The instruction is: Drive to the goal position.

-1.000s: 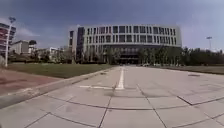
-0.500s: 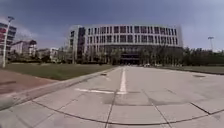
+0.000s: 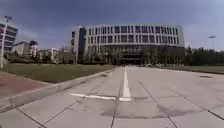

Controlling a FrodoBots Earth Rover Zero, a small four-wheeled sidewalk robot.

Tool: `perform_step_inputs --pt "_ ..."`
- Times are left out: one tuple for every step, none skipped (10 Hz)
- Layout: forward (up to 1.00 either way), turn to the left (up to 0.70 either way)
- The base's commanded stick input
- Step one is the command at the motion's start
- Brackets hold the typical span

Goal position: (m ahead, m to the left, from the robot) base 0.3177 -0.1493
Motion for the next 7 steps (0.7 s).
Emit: perform_step_inputs --pt "0.46 -0.01" --pt "0.12 0.00" --pt "0.00 0.00" --pt "0.00 0.00" --pt "0.00 0.00" --pt "0.00 0.00" --pt "0.00 0.00"
